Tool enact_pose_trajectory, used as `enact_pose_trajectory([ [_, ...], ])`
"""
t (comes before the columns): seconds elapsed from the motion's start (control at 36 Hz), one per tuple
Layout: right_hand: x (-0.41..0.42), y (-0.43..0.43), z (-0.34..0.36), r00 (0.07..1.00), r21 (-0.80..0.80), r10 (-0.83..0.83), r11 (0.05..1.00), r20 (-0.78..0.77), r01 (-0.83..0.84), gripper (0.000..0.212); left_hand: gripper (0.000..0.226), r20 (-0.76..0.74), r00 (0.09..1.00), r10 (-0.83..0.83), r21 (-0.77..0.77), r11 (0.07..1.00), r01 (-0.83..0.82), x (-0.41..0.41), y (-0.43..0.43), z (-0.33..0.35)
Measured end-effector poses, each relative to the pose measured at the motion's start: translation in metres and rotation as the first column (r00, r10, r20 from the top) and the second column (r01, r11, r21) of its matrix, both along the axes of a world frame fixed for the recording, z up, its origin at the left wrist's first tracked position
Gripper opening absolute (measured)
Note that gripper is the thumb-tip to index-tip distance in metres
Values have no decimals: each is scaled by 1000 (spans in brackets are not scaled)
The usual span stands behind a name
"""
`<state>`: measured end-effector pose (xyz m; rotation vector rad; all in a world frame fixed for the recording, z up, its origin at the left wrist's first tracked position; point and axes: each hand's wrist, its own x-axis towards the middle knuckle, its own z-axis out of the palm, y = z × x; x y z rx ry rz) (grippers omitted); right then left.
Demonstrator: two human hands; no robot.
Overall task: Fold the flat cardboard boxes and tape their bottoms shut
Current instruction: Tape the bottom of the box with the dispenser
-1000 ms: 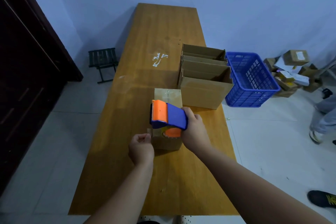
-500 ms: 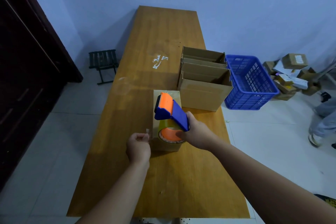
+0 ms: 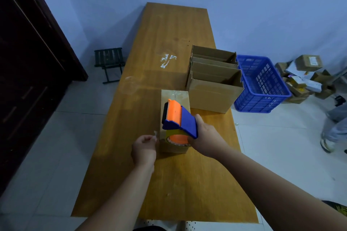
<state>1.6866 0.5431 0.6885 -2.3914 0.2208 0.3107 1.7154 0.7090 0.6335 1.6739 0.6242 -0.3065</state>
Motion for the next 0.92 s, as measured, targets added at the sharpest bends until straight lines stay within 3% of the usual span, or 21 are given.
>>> enact_pose_trajectory([
  [0.31, 7, 0, 5, 998, -59, 14, 998, -64, -18, 40, 10, -20, 1000, 19, 28, 999, -18, 2, -2, 1],
  [0.72, 9, 2, 8, 997, -103, 39, 994, -72, -47, 41, 9, 5, 997, -75, 145, 987, 73, -1, -3, -1],
  [0.92, 10, 1, 6, 996, -99, 33, 994, -77, -41, 42, 11, -95, 995, -43, 44, 998, 48, 6, -6, -7],
])
